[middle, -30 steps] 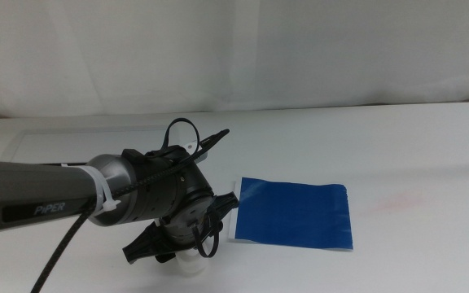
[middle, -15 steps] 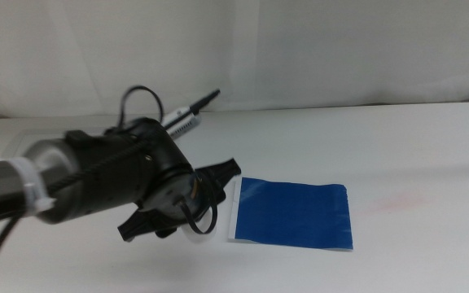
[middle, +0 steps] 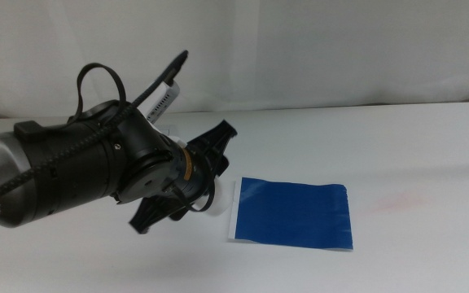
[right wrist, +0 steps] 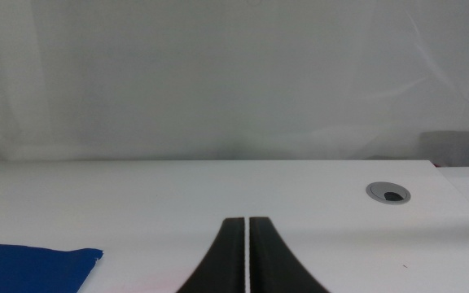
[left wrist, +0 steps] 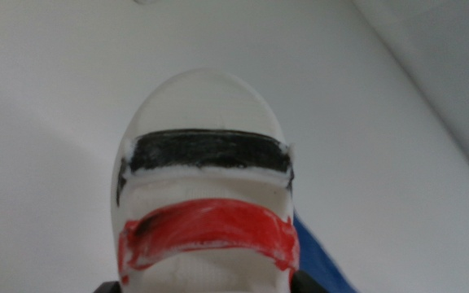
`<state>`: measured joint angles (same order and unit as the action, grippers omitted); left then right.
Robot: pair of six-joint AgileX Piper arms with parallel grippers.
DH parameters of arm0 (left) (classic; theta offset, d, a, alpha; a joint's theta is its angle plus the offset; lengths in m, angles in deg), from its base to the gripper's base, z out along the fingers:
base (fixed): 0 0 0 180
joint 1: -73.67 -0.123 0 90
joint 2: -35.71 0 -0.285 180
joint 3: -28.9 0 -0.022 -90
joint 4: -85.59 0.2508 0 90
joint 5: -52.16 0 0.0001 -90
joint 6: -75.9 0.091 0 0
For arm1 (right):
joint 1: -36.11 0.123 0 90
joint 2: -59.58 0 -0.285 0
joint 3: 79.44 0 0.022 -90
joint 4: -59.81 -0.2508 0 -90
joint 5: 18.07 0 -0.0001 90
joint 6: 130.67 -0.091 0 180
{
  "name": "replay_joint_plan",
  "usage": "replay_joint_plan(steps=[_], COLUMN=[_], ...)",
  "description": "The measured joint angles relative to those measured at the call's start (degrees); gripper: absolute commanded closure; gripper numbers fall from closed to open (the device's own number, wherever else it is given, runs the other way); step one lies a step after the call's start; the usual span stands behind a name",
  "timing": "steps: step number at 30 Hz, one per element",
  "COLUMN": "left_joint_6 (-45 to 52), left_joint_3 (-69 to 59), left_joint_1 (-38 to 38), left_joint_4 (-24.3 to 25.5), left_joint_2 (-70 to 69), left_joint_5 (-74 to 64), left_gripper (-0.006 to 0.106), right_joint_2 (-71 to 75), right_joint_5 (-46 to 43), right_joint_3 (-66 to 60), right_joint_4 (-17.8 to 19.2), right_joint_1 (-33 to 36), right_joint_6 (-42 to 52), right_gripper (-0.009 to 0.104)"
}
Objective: Use one arm to grab the shoe from the table and place it on the mat.
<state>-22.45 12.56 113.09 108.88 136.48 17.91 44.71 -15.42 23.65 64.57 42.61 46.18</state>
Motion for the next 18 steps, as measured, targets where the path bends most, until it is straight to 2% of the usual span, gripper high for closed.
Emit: replay_joint_plan(steps=[9, 11, 14, 18], left_joint_6=[-19.47, -21.76, -21.88, -19.13], left_joint_3=[0.10, 5.27, 12.54, 23.09], left_joint_1=[3.02, 5.13, 7.39, 8.75], left_joint_4=[1.03, 1.13, 0.29, -3.79], left_joint_2=[0.00, 2.37, 6.96, 13.23], left_joint_5=[5.03, -1.01, -8.41, -15.25], left_gripper=[0.103, 0.103, 0.103, 0.103], right_joint_2=[0.00, 0.00, 0.00, 0.00], right_joint_5=[0.00, 0.00, 0.00, 0.00], right_joint_3=[0.00, 0.00, 0.00, 0.00], right_joint_4=[0.00, 0.00, 0.00, 0.00], right_joint_1=[0.00, 0.00, 0.00, 0.00], right_joint_6=[0.00, 0.00, 0.00, 0.00], right_gripper=[0.097, 0.097, 0.097, 0.097])
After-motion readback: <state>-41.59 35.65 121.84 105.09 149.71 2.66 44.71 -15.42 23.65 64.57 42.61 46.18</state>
